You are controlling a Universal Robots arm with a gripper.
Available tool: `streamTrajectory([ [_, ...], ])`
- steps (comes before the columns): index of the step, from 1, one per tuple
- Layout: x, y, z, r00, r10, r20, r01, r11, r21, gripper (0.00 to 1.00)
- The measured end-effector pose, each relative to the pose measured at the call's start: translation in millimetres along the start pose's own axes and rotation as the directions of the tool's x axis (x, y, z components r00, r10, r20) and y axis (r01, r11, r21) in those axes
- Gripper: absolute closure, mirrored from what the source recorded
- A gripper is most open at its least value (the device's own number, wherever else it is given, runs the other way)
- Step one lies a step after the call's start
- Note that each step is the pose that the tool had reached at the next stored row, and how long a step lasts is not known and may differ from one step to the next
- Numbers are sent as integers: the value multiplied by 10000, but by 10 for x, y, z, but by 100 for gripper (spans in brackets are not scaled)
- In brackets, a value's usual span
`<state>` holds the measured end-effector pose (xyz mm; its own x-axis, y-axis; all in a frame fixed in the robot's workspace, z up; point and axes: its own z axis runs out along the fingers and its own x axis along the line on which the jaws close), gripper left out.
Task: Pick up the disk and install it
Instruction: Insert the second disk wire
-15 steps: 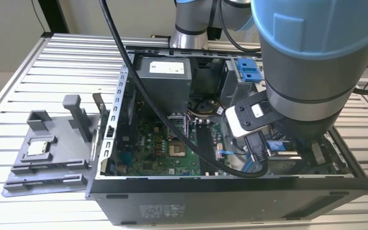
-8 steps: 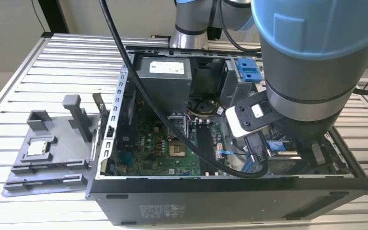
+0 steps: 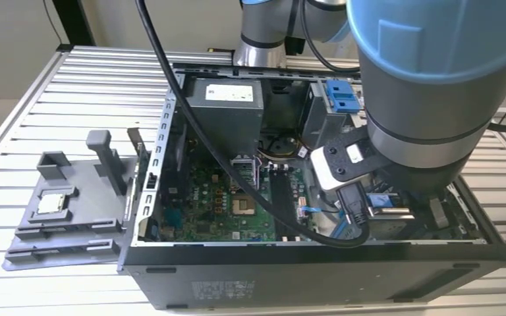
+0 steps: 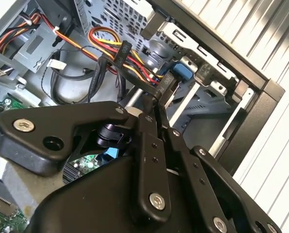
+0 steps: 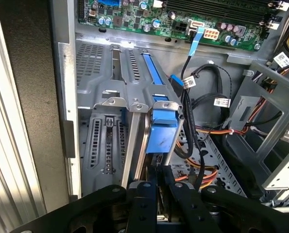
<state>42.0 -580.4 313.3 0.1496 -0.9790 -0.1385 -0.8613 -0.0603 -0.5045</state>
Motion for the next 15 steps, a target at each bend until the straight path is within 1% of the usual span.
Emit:
streamTrajectory([
  [5, 5, 0, -2, 10000, 6, -2, -6, 10000, 0, 100],
  [7, 6, 0, -1, 10000, 21, -14, -21, 10000, 2, 100],
  [10, 8, 6, 9, 10000, 62, -43, -62, 10000, 8, 100],
  [15, 12, 23, 36, 9999, 122, -113, -122, 9999, 16, 100],
])
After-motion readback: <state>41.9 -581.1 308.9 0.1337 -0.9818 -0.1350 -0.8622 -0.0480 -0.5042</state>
